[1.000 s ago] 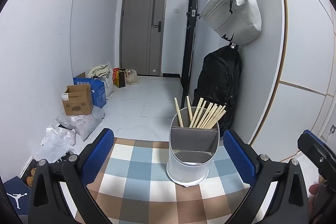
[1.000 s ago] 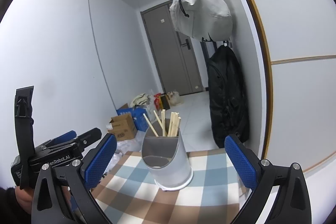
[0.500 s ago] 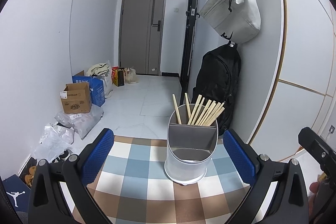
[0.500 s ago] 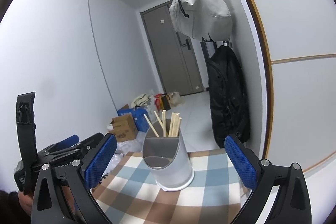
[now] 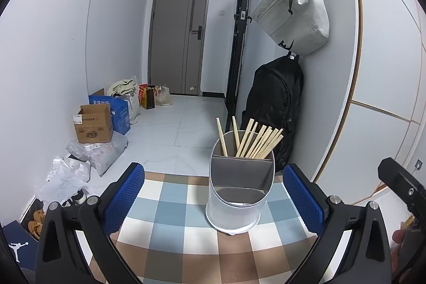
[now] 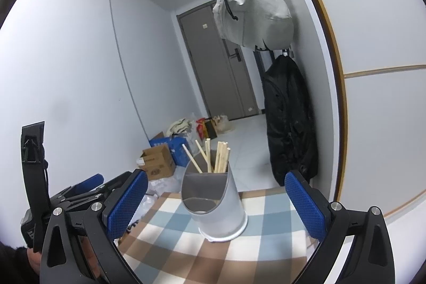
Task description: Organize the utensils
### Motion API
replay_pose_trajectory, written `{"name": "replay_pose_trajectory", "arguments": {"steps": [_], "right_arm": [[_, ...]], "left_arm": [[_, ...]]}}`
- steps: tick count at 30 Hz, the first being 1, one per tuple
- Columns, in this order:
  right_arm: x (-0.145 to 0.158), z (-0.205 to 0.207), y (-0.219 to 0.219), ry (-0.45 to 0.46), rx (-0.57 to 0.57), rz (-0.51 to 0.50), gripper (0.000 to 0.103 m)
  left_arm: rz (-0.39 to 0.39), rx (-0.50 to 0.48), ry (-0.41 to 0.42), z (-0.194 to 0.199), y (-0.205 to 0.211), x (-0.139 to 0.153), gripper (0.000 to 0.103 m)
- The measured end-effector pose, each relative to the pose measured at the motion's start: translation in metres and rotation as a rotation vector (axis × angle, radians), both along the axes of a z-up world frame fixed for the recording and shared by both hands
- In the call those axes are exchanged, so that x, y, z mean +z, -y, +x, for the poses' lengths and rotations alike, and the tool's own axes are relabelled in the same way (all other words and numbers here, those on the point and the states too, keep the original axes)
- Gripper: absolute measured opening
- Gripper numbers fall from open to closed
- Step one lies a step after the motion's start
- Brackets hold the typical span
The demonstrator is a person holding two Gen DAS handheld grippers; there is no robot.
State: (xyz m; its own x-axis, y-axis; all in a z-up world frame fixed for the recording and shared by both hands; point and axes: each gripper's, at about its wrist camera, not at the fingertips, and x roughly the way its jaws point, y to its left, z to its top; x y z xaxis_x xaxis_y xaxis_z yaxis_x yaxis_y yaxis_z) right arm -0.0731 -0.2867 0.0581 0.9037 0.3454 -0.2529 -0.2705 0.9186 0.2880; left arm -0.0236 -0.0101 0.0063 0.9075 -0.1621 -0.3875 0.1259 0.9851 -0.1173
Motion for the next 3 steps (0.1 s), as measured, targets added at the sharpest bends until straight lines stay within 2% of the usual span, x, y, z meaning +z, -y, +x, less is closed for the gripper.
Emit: {"name": "replay_pose_trajectory", "arguments": {"steps": [3], "right_arm": [[-0.0015, 0.0027, 0.0001, -0.011, 0.0, 0.012, 0.103]], "left_arm": [[-0.001, 0.014, -0.011, 0.0026, -0.0029, -0.0042, 0.101]]}}
